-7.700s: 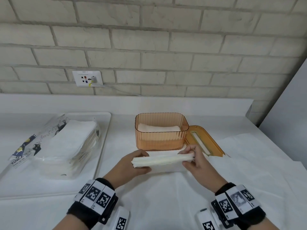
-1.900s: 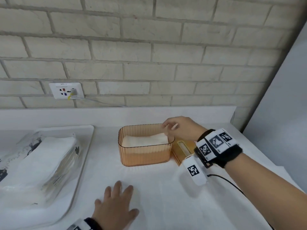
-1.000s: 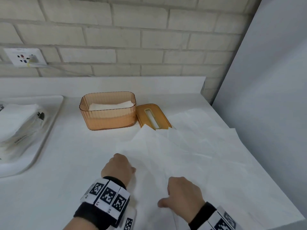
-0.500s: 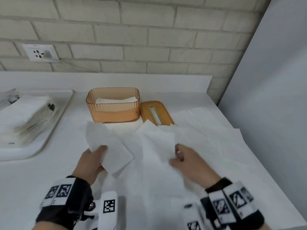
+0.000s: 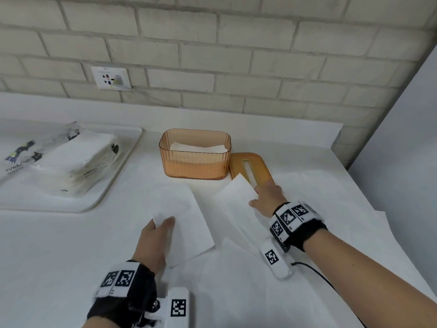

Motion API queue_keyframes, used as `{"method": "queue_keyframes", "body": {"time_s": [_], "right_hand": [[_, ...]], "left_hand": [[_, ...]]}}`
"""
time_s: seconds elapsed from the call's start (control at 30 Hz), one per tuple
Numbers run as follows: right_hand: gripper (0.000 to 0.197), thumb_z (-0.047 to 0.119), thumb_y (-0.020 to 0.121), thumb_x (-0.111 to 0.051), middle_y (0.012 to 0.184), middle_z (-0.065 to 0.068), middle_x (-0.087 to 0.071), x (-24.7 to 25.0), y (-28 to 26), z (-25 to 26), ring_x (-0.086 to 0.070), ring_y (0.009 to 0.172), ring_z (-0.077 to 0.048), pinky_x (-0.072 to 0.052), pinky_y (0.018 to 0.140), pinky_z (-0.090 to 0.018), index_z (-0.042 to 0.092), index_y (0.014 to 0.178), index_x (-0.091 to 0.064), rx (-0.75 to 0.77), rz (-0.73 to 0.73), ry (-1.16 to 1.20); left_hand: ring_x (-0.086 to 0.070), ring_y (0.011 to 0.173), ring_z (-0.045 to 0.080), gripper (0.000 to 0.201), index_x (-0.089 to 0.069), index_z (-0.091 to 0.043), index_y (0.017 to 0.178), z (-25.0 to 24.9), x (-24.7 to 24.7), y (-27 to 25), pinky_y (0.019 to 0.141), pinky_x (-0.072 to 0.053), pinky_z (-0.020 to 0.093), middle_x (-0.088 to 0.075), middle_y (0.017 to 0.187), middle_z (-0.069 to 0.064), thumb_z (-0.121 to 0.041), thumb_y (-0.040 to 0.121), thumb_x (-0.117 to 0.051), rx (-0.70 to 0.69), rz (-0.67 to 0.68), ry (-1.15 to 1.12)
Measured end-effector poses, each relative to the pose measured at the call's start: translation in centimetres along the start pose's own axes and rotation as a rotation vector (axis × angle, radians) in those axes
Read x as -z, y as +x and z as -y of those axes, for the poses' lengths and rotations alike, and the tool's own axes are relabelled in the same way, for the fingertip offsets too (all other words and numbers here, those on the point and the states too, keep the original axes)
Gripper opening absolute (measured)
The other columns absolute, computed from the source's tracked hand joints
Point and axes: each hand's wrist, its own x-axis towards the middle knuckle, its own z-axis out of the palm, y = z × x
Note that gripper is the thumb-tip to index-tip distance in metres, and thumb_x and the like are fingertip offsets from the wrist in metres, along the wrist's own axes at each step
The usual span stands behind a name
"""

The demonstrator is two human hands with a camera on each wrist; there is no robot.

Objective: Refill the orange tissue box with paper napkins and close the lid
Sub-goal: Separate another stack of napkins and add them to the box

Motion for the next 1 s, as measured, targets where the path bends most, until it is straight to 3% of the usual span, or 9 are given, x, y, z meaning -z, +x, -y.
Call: {"method": "queue_keyframes", "body": {"time_s": [0.2,0.33,0.47,0.57,0.63,0.73,0.8,0.87,1.0], "right_hand": [[0.018,0.027,0.09,-0.056,0.125,-0.009,-0.036,-0.9,-0.6,-0.1,-0.051,0.098,-0.029,-0.044,0.094,-0.045,0.016,0.092,-0.043,0.019,-0.053,0.094],[0.033,0.021,0.086,-0.063,0.124,-0.006,-0.037,-1.2,-0.8,-0.2,-0.054,0.098,-0.025,-0.044,0.096,-0.044,0.015,0.114,-0.046,0.057,-0.084,0.214],[0.049,0.006,0.084,-0.062,0.122,-0.011,-0.048,-0.8,-1.0,-0.3,-0.054,0.102,-0.025,-0.047,0.089,-0.033,0.014,0.128,-0.042,0.049,-0.103,0.292],[0.031,0.006,0.086,-0.061,0.112,-0.012,-0.06,1.1,-1.2,-0.5,-0.057,0.103,-0.024,-0.046,0.083,-0.028,0.004,0.116,-0.056,0.062,-0.035,0.309],[0.01,0.008,0.088,-0.059,0.092,-0.006,-0.061,3.6,-1.7,-0.4,-0.058,0.086,-0.02,-0.044,0.071,-0.025,0.004,0.096,-0.062,0.122,-0.05,0.346],[0.009,0.006,0.089,-0.058,0.088,-0.004,-0.065,7.8,-2.7,0.0,-0.061,0.084,-0.021,-0.047,0.076,-0.028,0.013,0.091,-0.064,0.258,-0.12,0.623],[0.014,0.005,0.09,-0.056,0.098,-0.007,-0.07,10.0,-4.1,0.3,-0.066,0.088,-0.021,-0.053,0.082,-0.032,0.008,0.101,-0.065,0.327,-0.025,1.012],[0.015,0.006,0.091,-0.053,0.093,-0.003,-0.072,10.8,-5.4,0.8,-0.069,0.08,-0.014,-0.057,0.073,-0.024,0.007,0.101,-0.064,0.362,0.119,1.322],[0.013,0.004,0.091,-0.053,0.084,-0.003,-0.07,8.4,-6.9,2.4,-0.068,0.068,-0.008,-0.056,0.066,-0.02,0.01,0.09,-0.064,0.33,0.129,1.319]], "left_hand": [[-0.066,0.087,0.027,0.013,-0.063,-0.012,0.101,-0.2,0.2,0.3,0.073,-0.051,0.037,-0.071,0.095,0.009,-0.017,0.096,-0.052,0.022,0.03,-0.038],[-0.066,0.088,0.029,0.015,-0.061,-0.01,0.106,-0.1,0.1,0.5,0.074,-0.051,0.038,-0.07,0.099,0.011,-0.015,0.096,-0.052,0.023,0.036,-0.064],[-0.065,0.086,0.028,0.012,-0.061,-0.01,0.102,-0.1,-0.1,0.4,0.073,-0.051,0.037,-0.069,0.097,0.01,-0.014,0.096,-0.051,0.025,0.036,-0.084],[-0.065,0.084,0.029,0.014,-0.062,-0.008,0.104,-0.2,-0.2,0.3,0.072,-0.05,0.038,-0.069,0.095,0.012,-0.013,0.096,-0.051,0.033,0.034,-0.103],[-0.065,0.085,0.03,0.016,-0.062,-0.006,0.106,-0.2,-0.6,0.1,0.073,-0.05,0.038,-0.07,0.095,0.012,-0.009,0.095,-0.05,0.017,0.044,-0.092],[-0.066,0.088,0.025,0.021,-0.06,-0.014,0.108,-0.5,-1.9,-0.6,0.069,-0.051,0.035,-0.07,0.099,0.008,-0.003,0.094,-0.047,-0.036,0.087,-0.087],[-0.067,0.093,0.023,0.028,-0.058,-0.018,0.112,-0.9,-3.1,-1.2,0.069,-0.051,0.032,-0.071,0.102,0.005,-0.001,0.095,-0.045,-0.054,0.133,-0.102],[-0.068,0.098,0.025,0.031,-0.058,-0.019,0.116,-1.4,-4.1,-1.7,0.076,-0.052,0.034,-0.072,0.106,0.004,-0.002,0.095,-0.041,-0.053,0.188,-0.14],[-0.065,0.109,0.026,0.031,-0.057,-0.016,0.123,-2.2,-5.8,-2.6,0.092,-0.05,0.042,-0.07,0.116,0.007,-0.013,0.1,-0.037,-0.037,0.279,-0.262]]}}
